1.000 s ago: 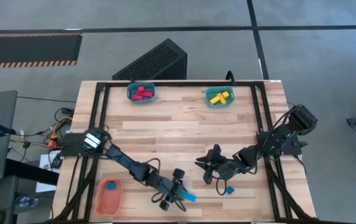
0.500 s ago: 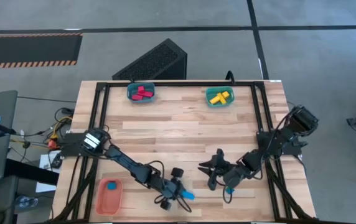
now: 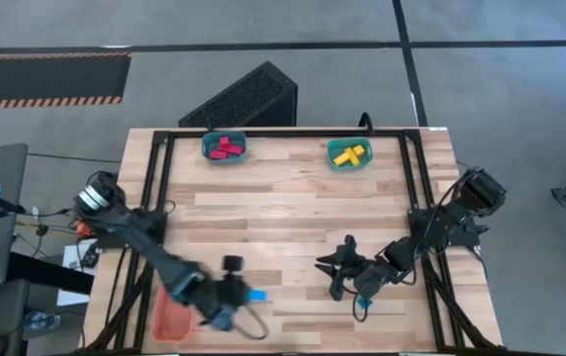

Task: Sort & place blocks by color
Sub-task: Put the left blue block into the orange bin

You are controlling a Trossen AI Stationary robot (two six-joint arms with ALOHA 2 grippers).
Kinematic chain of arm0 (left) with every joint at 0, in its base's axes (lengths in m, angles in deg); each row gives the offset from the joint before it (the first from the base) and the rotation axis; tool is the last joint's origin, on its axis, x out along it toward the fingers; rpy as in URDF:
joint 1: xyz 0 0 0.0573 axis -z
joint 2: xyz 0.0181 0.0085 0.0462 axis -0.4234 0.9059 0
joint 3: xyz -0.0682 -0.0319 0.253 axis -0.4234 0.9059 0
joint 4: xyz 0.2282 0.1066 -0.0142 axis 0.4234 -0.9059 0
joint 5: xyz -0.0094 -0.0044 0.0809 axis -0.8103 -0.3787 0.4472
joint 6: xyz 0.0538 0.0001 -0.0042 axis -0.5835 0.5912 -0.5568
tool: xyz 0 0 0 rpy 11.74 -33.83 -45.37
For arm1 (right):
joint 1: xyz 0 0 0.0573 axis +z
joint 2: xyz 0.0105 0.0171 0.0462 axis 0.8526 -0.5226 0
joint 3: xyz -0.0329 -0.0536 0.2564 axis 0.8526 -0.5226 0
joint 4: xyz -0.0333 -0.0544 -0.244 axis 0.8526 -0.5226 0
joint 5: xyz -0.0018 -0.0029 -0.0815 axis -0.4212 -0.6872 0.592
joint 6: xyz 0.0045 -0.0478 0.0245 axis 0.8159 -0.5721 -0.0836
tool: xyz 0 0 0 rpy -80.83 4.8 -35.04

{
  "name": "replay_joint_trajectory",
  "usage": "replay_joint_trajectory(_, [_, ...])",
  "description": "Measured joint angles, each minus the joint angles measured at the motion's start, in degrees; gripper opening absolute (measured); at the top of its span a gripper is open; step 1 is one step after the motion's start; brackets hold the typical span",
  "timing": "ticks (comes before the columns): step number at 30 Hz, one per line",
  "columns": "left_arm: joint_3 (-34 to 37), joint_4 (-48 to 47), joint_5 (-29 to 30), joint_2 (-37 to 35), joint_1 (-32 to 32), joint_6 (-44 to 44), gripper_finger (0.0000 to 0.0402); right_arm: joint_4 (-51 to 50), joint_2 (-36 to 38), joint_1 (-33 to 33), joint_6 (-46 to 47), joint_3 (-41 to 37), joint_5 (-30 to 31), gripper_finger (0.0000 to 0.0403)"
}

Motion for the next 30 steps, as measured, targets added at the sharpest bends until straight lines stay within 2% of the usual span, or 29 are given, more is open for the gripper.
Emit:
replay_joint_trajectory(4, [0.02,-16.06,-6.38,-4.66,7.58,5.81,0.0087,-1.63,0.0,-2.02,-0.01,0.0,-0.33,0.0103])
replay_joint_trajectory(6, [0.06,-20.5,-8.75,-6.27,11.44,10.16,0.0086,-1.84,0.0,-3.1,-0.67,0.0,-0.6,0.0103])
replay_joint_trajectory(14, [0.09,-23.69,-16.65,-9.2,21.99,31.38,0.0099,-1.24,0.02,-7.43,-2.85,0.0,-6.3,0.0103])
replay_joint_trajectory(17, [0.09,-24.26,-17.54,-9.18,23.48,36.22,0.01,-1.19,0.02,-8.03,-2.34,0.0,-7.06,0.0103])
replay_joint_trajectory(23, [0.09,-27.13,-11.69,-9.18,23.45,39.93,0.0115,-1.16,0.02,-7.38,-1.38,0.0,-8.92,0.0103])
replay_joint_trajectory(30, [0.07,-34.84,-15.23,-9.18,23.45,44.27,0.0168,-1.04,0.02,-7.12,-1.03,0.0,-8.96,0.0103])
